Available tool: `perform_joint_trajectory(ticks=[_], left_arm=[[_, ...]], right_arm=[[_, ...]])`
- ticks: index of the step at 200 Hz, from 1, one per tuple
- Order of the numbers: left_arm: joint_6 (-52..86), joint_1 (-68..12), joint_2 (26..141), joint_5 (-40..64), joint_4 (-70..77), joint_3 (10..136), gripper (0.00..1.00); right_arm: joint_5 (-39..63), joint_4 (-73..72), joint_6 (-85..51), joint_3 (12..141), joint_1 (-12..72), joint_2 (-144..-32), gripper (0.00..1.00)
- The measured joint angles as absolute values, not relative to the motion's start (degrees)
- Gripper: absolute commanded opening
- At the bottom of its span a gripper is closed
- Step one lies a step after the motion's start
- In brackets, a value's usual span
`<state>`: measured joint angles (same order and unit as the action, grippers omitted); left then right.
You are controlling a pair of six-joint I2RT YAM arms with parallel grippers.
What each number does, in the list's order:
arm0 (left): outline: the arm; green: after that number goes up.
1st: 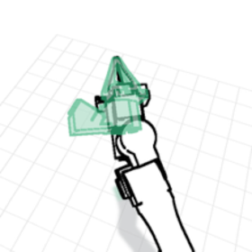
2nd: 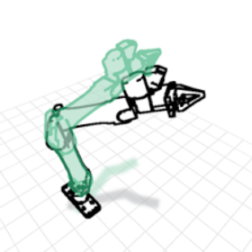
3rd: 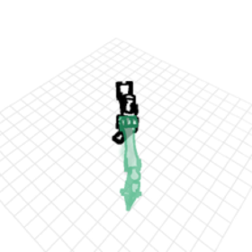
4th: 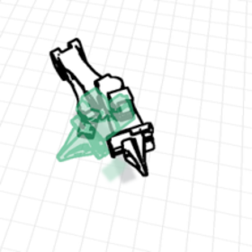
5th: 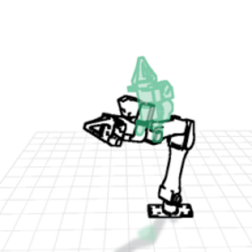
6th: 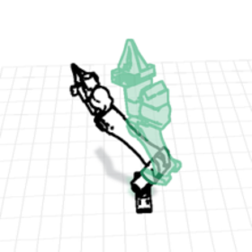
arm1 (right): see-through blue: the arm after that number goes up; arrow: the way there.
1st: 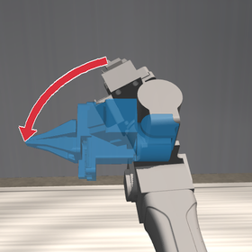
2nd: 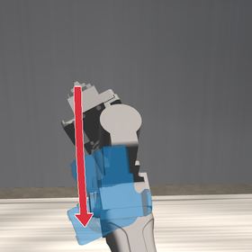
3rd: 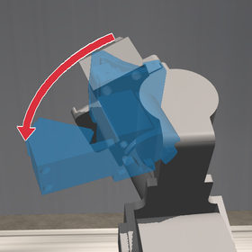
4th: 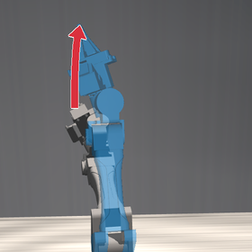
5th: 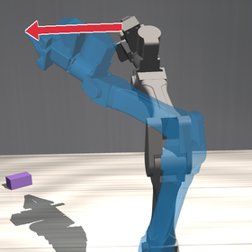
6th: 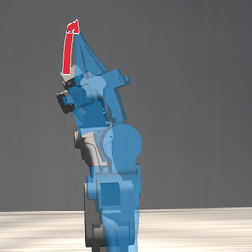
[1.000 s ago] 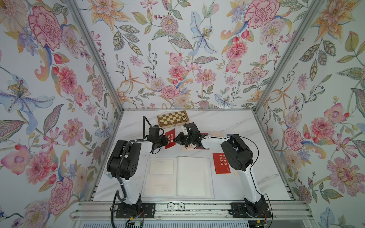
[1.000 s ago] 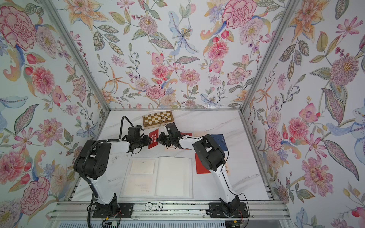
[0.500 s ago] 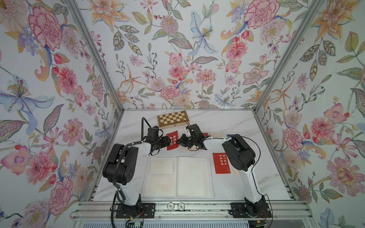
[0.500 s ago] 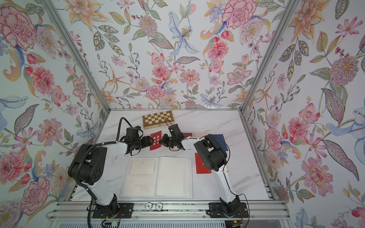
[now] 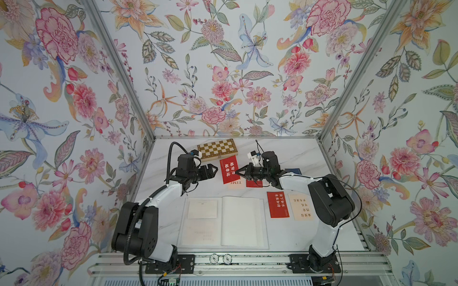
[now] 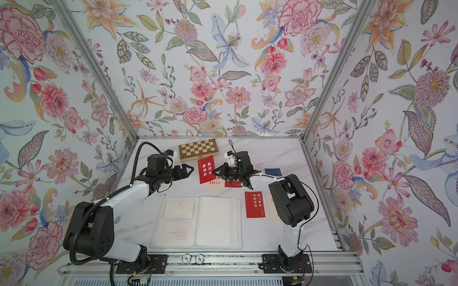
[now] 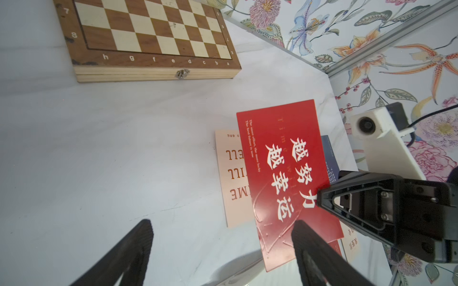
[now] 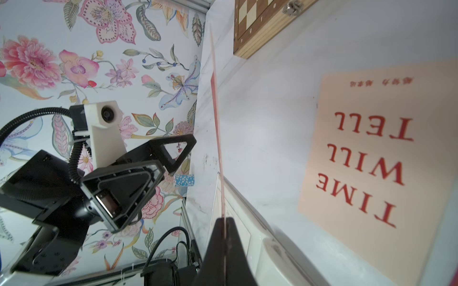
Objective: Place the photos into the photo albums
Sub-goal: Pick up the photo at the center of the board.
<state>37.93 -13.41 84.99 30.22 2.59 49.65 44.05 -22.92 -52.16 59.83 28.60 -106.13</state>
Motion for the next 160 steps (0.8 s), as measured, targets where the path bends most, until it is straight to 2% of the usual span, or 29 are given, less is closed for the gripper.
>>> perform_joint_trajectory(ticks=[78,160], left_arm=[[33.91,-18.20,82.48,37.10,1.02,49.63,0.80],[32.99,-20.51,82.50,43.40,1.30,49.25,0.67]], right_arm=[[58.41,-25.41,-44.75,46.13,28.73,-94.91,0.00],[62.26,-36.58,-46.33,38.94,29.47,-94.08,0.00]])
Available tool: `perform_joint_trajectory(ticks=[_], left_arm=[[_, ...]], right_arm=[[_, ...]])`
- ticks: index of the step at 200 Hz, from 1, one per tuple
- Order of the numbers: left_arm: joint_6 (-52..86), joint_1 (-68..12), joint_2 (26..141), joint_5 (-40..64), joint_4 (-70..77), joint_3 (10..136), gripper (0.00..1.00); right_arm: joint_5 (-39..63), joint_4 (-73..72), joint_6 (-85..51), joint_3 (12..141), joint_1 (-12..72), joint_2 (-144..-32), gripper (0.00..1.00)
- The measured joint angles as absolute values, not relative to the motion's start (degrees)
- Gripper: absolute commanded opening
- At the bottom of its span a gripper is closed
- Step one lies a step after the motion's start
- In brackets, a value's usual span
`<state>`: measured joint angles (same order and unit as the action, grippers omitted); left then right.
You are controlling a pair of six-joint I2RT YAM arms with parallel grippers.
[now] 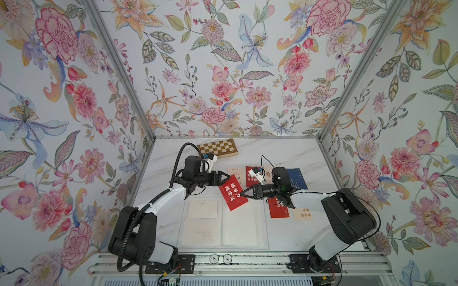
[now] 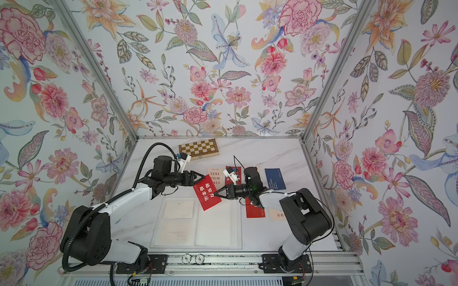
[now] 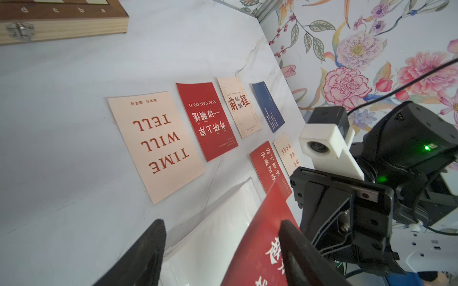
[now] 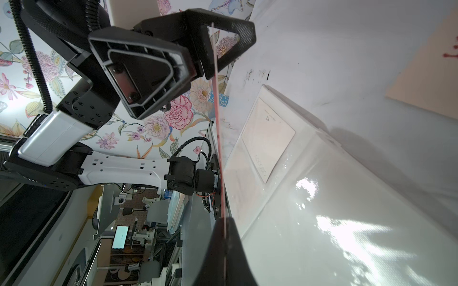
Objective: Place the photos into the photo albums
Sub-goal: Pick up the photo at the center of the board.
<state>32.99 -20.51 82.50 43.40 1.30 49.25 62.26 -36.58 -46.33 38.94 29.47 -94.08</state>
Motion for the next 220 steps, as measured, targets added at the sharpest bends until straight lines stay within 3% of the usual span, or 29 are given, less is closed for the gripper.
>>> perform_joint_trajectory(ticks=[38,114,181,200,220], left_arm=[[33.50,-20.97,82.50,45.32,1.65,48.82,0.57],[34.57,-21.12,83.09,47.83,3.75,48.36,0.22],[35.29,-21.85,84.01,48.58,5.63,48.36,0.00],[35.70,-21.93,84.01,49.12,6.35,48.29,0.00],[36.80,-21.93,84.01,49.19,7.97,47.86,0.00]], right_arm=[[63.31,-44.16,-49.58,37.91,28.71,-95.39,0.00],[63.72,-46.59,-50.85,37.91,27.31,-97.58,0.00],[63.88,-46.13,-50.78,37.93,27.29,-98.00,0.00],[63.86,-45.84,-50.78,37.93,27.22,-98.41,0.00],[63.86,-45.74,-50.81,38.17,27.22,-98.43,0.23]])
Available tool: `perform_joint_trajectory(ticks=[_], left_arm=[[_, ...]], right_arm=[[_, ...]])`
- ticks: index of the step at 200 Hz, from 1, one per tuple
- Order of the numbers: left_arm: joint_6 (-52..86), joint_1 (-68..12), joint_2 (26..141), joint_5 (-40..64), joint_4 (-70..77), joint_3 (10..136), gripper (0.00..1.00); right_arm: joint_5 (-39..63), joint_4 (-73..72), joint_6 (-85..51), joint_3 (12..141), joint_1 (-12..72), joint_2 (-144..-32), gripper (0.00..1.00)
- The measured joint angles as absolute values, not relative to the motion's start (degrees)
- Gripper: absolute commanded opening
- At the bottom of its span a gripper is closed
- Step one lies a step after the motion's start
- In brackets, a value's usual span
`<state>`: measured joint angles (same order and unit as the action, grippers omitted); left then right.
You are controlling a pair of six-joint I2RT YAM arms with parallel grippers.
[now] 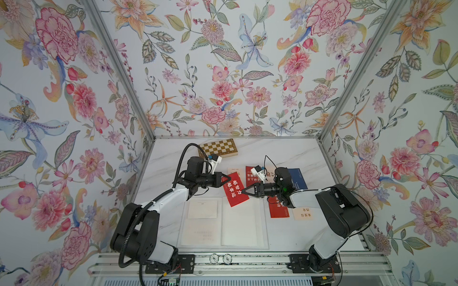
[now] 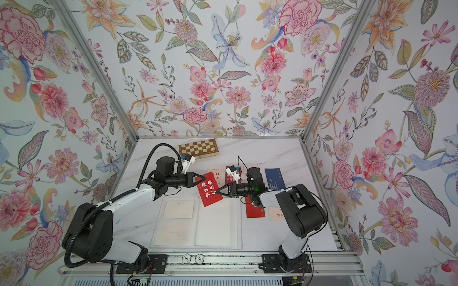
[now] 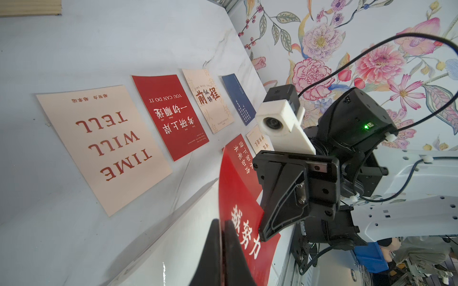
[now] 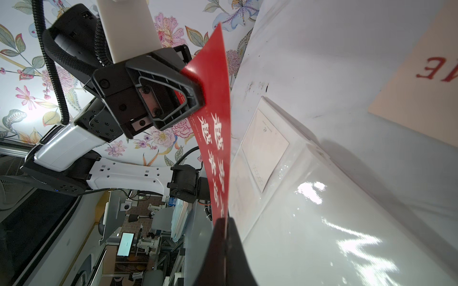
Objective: Place the photos into the photo albums
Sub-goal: Pick up the photo at the center of the board.
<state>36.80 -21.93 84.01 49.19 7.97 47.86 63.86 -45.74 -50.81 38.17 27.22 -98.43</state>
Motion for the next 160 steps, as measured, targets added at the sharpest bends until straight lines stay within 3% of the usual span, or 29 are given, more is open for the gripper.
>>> perform_joint_trajectory(ticks=[24,49,93,160], left_arm=[[39.44,-21.47,84.01,49.30,11.92,46.44,0.00],[44.18,-19.73,84.01,49.19,17.30,43.70,0.00],[52.23,-14.87,83.88,47.03,25.50,38.09,0.00],[61.78,-13.32,76.84,37.36,31.88,29.95,0.00]], right_arm=[[63.88,-46.13,-51.18,38.28,27.22,-98.43,0.46],[63.42,-46.09,-51.68,38.28,26.70,-98.43,0.56],[57.28,-39.05,-50.30,37.89,25.06,-95.33,0.58],[44.10,-33.95,-53.45,36.14,31.48,-88.60,0.58]])
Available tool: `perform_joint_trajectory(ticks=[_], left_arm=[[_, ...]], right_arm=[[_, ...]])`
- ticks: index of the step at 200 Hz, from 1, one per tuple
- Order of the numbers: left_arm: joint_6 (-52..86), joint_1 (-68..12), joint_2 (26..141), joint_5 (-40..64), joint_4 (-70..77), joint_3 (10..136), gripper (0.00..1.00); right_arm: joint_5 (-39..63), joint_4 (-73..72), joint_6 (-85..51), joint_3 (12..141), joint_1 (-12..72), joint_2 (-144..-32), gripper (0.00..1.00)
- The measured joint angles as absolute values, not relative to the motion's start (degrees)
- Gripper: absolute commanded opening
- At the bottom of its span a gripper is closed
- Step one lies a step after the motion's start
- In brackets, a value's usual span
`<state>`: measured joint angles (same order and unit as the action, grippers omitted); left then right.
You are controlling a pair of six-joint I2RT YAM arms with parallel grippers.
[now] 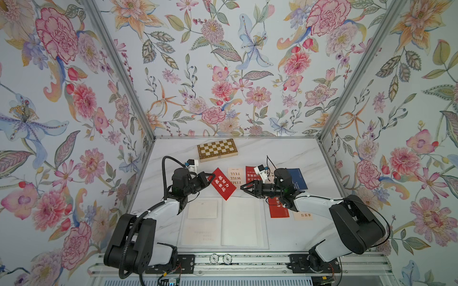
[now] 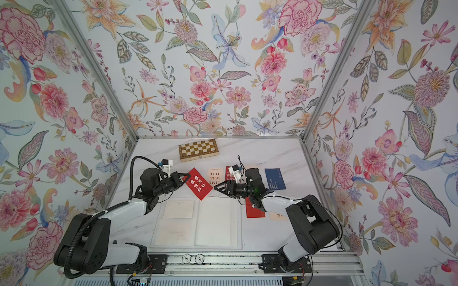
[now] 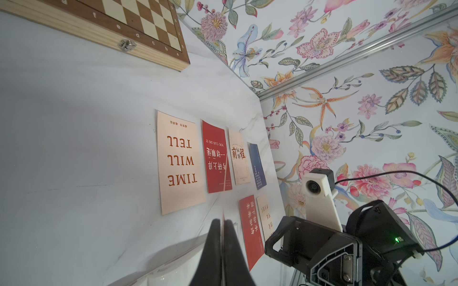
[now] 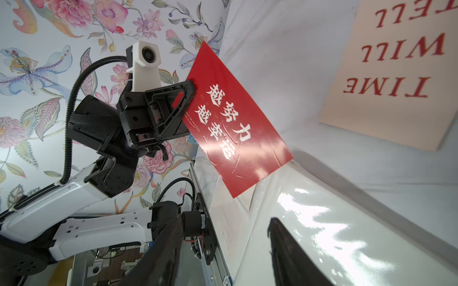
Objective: Place the photos into the photo albums
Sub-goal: Pick up the photo at the center of the board.
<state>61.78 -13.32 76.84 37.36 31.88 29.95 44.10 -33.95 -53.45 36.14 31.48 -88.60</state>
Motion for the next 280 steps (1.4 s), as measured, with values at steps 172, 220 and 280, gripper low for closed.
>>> perform_joint_trajectory(ticks=[172,220,280], left_arm=[[72.73,-13.21,76.47,31.05,43.66,25.23,0.00],[73.34,-13.21,77.47,31.03,45.08,24.95,0.00],[73.25,-13.21,77.52,31.03,44.80,24.75,0.00]], right_arm=[[33.76,-58.50,-72.60,40.97,39.75,-106.91,0.40],[33.50,-59.07,-74.28,44.40,39.75,-109.89,0.27],[32.97,-59.46,-75.29,45.76,39.75,-109.89,0.06]])
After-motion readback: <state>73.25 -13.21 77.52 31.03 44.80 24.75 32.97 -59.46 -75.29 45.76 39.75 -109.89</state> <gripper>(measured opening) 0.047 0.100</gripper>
